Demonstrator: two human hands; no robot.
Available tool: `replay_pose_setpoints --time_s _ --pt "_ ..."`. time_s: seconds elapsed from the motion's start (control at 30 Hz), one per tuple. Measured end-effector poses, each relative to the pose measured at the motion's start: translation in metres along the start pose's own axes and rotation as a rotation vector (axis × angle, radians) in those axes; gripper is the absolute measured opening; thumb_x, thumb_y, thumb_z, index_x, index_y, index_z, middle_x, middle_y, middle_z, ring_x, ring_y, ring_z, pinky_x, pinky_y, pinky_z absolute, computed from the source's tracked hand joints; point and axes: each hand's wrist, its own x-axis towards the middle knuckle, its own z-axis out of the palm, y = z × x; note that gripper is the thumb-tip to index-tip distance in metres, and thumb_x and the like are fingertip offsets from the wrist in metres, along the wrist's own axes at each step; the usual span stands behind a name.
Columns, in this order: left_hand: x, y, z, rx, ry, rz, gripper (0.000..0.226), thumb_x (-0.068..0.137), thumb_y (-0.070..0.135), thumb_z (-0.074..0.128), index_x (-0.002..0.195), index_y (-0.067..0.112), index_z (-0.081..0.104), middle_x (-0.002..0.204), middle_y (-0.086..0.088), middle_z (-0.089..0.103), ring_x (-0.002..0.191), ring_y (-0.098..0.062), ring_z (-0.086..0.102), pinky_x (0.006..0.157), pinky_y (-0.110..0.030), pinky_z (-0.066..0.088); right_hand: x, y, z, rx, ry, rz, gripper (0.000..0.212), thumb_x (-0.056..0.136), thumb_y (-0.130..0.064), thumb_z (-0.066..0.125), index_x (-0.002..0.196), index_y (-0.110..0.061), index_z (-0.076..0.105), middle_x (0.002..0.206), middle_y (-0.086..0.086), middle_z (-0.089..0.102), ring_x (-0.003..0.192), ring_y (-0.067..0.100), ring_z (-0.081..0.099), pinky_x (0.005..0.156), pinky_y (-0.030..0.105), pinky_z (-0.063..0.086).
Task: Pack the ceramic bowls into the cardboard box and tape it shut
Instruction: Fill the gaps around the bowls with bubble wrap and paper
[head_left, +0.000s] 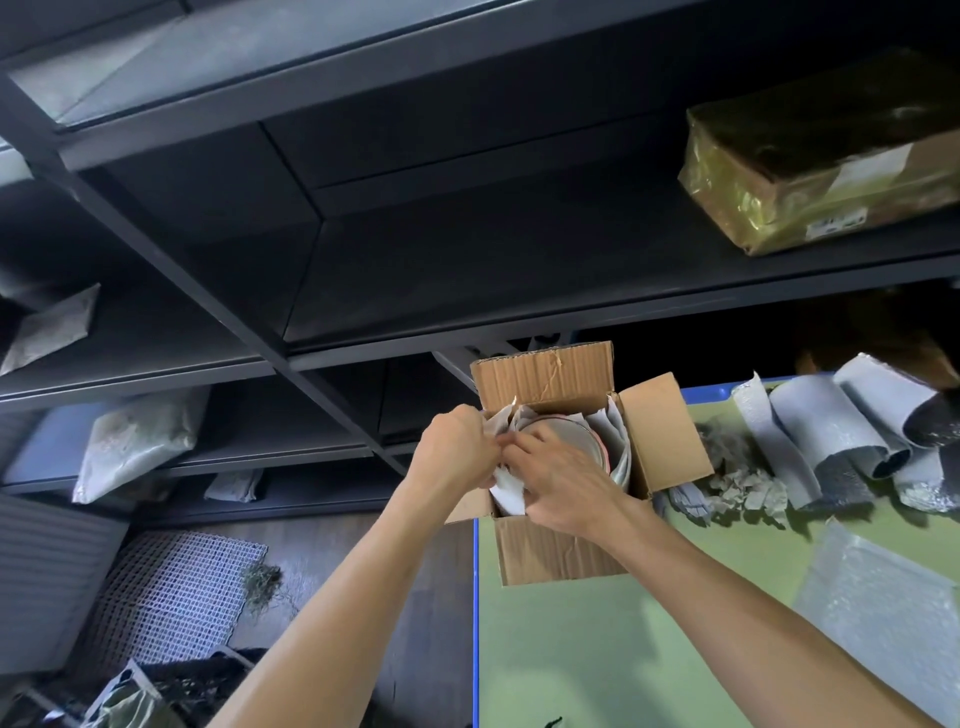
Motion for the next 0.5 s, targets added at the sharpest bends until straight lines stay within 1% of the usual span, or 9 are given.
replay_pose_setpoints --time_s 0.07,0.13,0.2,0.27,0.3,0.33,0.4,0.43,0.5 --pt "0.002 -0.003 0.007 0.021 0.03 0.016 0.02 0.094 0.013 0.046 0.106 0.004 0.06 0.089 -0.013 0.074 0.083 -0.026 0.072 0.076 -0.037 0.059 -0.002 0.002 0.003 0.019 0.042 0.004 0.043 0.086 -0.015 0.059 0.129 -0.015 0.056 0.135 -0.002 0.054 0.121 0.021 0.042 0.097 0.037 0.047" --pt "0.003 -0.006 0.011 0.043 0.045 0.041 0.023 0.097 0.017 0.042 0.107 0.007 0.06 0.088 -0.013 0.073 0.082 -0.027 0.072 0.076 -0.038 0.059 -0.002 0.004 0.006 0.013 0.059 0.01 0.041 0.087 -0.021 0.062 0.127 -0.016 0.058 0.134 -0.003 0.055 0.12 0.02 0.045 0.096 0.038 0.049" --pt "0.004 -0.007 0.011 0.083 0.024 0.054 0.025 0.097 0.019 0.039 0.106 0.009 0.06 0.083 -0.012 0.073 0.08 -0.026 0.071 0.068 -0.035 0.055 -0.002 0.004 0.005 0.008 0.052 0.012 0.039 0.087 -0.023 0.061 0.125 -0.018 0.059 0.133 -0.002 0.054 0.119 0.02 0.045 0.094 0.039 0.05" --pt "0.004 -0.005 0.006 0.112 0.023 0.044 0.025 0.099 0.021 0.037 0.101 0.01 0.059 0.077 -0.011 0.072 0.077 -0.025 0.072 0.063 -0.031 0.05 -0.004 0.003 0.002 0.039 0.055 0.014 0.041 0.087 -0.018 0.058 0.128 -0.018 0.058 0.136 -0.003 0.053 0.122 0.02 0.043 0.095 0.04 0.049" --pt "0.004 -0.004 0.003 0.116 0.042 0.043 0.027 0.1 0.023 0.035 0.098 0.01 0.059 0.074 -0.01 0.072 0.073 -0.024 0.072 0.062 -0.03 0.051 -0.005 0.002 -0.001 0.06 0.056 0.019 0.045 0.087 -0.015 0.058 0.131 -0.02 0.057 0.139 -0.005 0.052 0.126 0.018 0.042 0.099 0.039 0.048" --pt "0.007 -0.005 0.0 0.121 0.067 0.041 0.027 0.1 0.023 0.035 0.095 0.01 0.058 0.07 -0.008 0.071 0.069 -0.022 0.072 0.062 -0.03 0.053 -0.007 0.001 -0.003 0.077 0.051 0.032 0.049 0.087 -0.013 0.059 0.135 -0.021 0.056 0.142 -0.007 0.051 0.13 0.016 0.04 0.103 0.037 0.046" --pt "0.012 -0.005 -0.004 0.139 0.09 0.034 0.026 0.098 0.022 0.037 0.092 0.01 0.059 0.067 -0.005 0.07 0.062 -0.019 0.072 0.068 -0.032 0.06 -0.008 -0.003 -0.009 0.113 0.037 0.067 0.053 0.087 -0.013 0.059 0.139 -0.024 0.053 0.143 -0.009 0.051 0.134 0.012 0.039 0.109 0.035 0.041" --pt "0.014 -0.006 -0.005 0.152 0.087 0.033 0.026 0.097 0.022 0.037 0.091 0.009 0.059 0.066 -0.004 0.071 0.059 -0.018 0.072 0.07 -0.034 0.062 -0.01 -0.005 -0.012 0.134 0.023 0.082 0.053 0.088 -0.016 0.057 0.139 -0.025 0.052 0.142 -0.01 0.051 0.134 0.011 0.039 0.11 0.035 0.041" --pt "0.017 -0.007 -0.002 0.18 0.085 0.051 0.024 0.094 0.019 0.038 0.09 0.009 0.059 0.063 -0.003 0.069 0.056 -0.018 0.071 0.07 -0.035 0.062 -0.013 -0.011 -0.016 0.165 -0.019 0.103 0.051 0.087 -0.024 0.053 0.137 -0.029 0.052 0.141 -0.013 0.052 0.133 0.01 0.04 0.107 0.038 0.043"
